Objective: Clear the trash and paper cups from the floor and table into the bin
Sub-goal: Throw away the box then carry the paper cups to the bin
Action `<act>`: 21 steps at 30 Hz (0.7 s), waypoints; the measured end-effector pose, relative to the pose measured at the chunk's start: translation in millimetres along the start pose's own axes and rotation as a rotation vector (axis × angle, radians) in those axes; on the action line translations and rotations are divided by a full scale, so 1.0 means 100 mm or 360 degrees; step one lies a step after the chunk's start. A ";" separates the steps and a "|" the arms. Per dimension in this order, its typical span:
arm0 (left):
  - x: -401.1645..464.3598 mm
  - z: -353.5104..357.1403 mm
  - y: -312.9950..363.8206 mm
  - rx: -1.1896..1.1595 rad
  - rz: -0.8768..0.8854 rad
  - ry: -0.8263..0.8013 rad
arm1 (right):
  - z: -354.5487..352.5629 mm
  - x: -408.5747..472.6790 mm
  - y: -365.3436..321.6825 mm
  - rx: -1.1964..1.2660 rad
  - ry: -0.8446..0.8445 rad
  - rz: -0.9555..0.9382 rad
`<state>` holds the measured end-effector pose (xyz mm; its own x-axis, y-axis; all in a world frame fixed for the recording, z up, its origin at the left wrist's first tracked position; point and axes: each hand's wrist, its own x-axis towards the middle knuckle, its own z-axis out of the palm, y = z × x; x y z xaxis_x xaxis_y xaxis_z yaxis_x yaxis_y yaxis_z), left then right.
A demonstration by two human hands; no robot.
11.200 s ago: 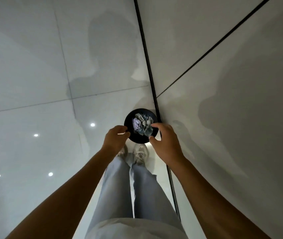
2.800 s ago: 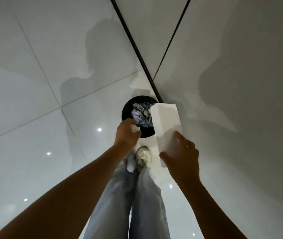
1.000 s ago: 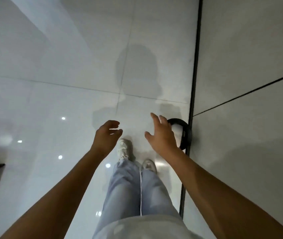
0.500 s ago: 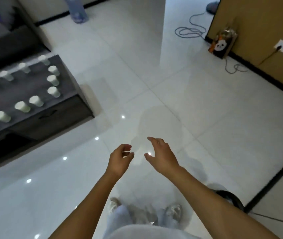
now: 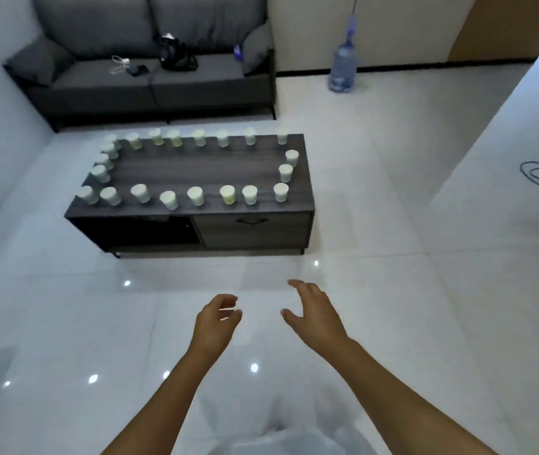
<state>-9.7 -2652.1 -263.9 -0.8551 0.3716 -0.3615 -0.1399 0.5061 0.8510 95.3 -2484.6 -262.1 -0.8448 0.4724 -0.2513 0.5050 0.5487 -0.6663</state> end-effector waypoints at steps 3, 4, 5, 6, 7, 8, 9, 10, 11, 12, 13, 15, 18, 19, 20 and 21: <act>0.26 -0.28 -0.04 -0.0074 -0.0071 0.0103 | 0.11 0.40 -0.22 -0.0038 -0.0053 -0.0076; 0.35 -0.34 -0.05 -0.0093 -0.0096 0.0128 | 0.14 0.54 -0.28 -0.0056 -0.0068 -0.0096; 0.45 -0.38 -0.05 -0.0111 -0.0119 0.0151 | 0.16 0.68 -0.32 -0.0078 -0.0083 -0.0113; 0.57 -0.41 -0.05 -0.0133 -0.0142 0.0171 | 0.17 0.84 -0.36 -0.0095 -0.0095 -0.0122; 0.70 -0.44 -0.03 -0.0157 -0.0163 0.0188 | 0.19 1.00 -0.39 -0.0105 -0.0104 -0.0125; 0.84 -0.46 0.00 -0.0179 -0.0182 0.0201 | 0.19 1.17 -0.42 -0.0109 -0.0113 -0.0126; 1.01 -0.46 0.03 -0.0197 -0.0197 0.0211 | 0.20 1.35 -0.44 -0.0110 -0.0122 -0.0122; 1.20 -0.47 0.07 -0.0211 -0.0210 0.0221 | 0.20 1.56 -0.46 -0.0114 -0.0129 -0.0117; 1.39 -0.47 0.12 -0.0220 -0.0217 0.0232 | 0.19 1.77 -0.48 -0.0119 -0.0131 -0.0112; 1.60 -0.48 0.19 -0.0227 -0.0223 0.0242 | 0.18 2.00 -0.49 -0.0124 -0.0133 -0.0113; 1.80 -0.48 0.26 -0.0233 -0.0230 0.0249 | 0.16 2.22 -0.51 -0.0130 -0.0140 -0.0117; 2.20 -0.48 0.41 -0.0238 -0.0254 0.0258 | 0.09 2.66 -0.56 -0.0142 -0.0166 -0.0106; 2.70 -0.51 0.65 -0.0209 -0.0260 0.0251 | 0.01 3.22 -0.64 -0.0145 -0.0209 -0.0049; 2.86 -0.52 0.72 -0.0210 -0.0256 0.0258 | -0.02 3.40 -0.67 -0.0163 -0.0224 -0.0046; 3.01 -0.54 0.77 -0.0210 -0.0263 0.0258 | -0.03 3.56 -0.68 -0.0175 -0.0229 -0.0034; 3.14 -0.55 0.81 -0.0209 -0.0282 0.0252 | -0.04 3.71 -0.70 -0.0182 -0.0239 -0.0012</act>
<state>-317.2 -2537.3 -286.9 -0.8775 0.1550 -0.4538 -0.3487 0.4434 0.8257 -253.0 -2345.4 -305.8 -0.8613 0.3642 -0.3543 0.5080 0.6310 -0.5864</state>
